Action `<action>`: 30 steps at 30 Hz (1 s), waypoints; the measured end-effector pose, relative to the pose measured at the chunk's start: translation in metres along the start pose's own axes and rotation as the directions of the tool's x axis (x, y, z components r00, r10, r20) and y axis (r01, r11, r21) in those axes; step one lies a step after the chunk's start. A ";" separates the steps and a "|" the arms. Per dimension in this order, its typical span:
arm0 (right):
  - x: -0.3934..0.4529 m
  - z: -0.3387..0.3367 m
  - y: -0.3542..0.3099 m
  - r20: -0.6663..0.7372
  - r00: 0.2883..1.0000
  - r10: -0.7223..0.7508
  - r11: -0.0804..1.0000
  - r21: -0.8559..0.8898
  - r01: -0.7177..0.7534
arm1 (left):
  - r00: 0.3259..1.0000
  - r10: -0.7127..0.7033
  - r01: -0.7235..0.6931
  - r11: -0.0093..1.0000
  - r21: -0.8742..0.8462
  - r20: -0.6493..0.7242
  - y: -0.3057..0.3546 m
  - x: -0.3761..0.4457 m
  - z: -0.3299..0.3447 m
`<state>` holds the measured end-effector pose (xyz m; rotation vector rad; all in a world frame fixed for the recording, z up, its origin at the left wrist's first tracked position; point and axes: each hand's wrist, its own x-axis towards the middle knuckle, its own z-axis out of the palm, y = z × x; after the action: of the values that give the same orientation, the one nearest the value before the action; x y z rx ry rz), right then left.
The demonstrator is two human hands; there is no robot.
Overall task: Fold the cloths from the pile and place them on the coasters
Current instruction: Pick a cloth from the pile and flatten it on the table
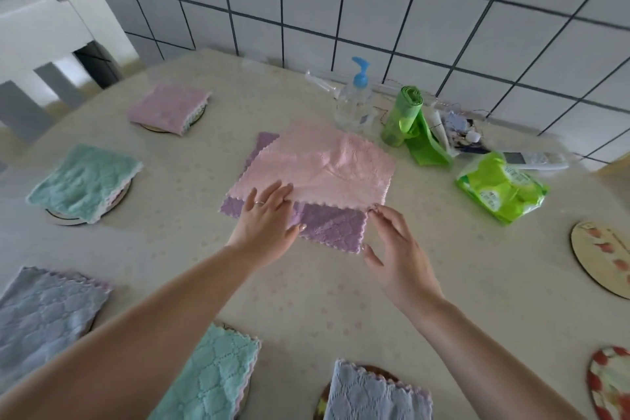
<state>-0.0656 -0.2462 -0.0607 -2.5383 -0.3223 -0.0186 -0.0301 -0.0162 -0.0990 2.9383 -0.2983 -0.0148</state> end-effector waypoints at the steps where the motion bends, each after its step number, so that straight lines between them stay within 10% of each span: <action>1: -0.001 -0.006 0.000 -0.039 0.999 -0.017 1.000 0.000 0.017 | 1.000 -0.014 0.014 1.000 0.006 -0.009 -0.001 0.000 -0.005; 18: -0.070 -0.110 0.038 -0.442 0.895 -0.059 0.995 0.041 0.086 | 0.892 -0.205 0.000 0.890 -0.455 -0.402 0.051 -0.043 -0.098; 30: -0.110 -0.193 0.090 -0.415 0.873 0.257 0.943 0.304 -0.133 | 0.890 -0.456 0.142 0.244 -0.959 0.016 0.143 -0.064 -0.108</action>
<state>-0.1408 -0.4489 0.0421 -2.2014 0.1155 -0.4498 -0.1182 -0.1209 0.0328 1.6603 0.2887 0.1186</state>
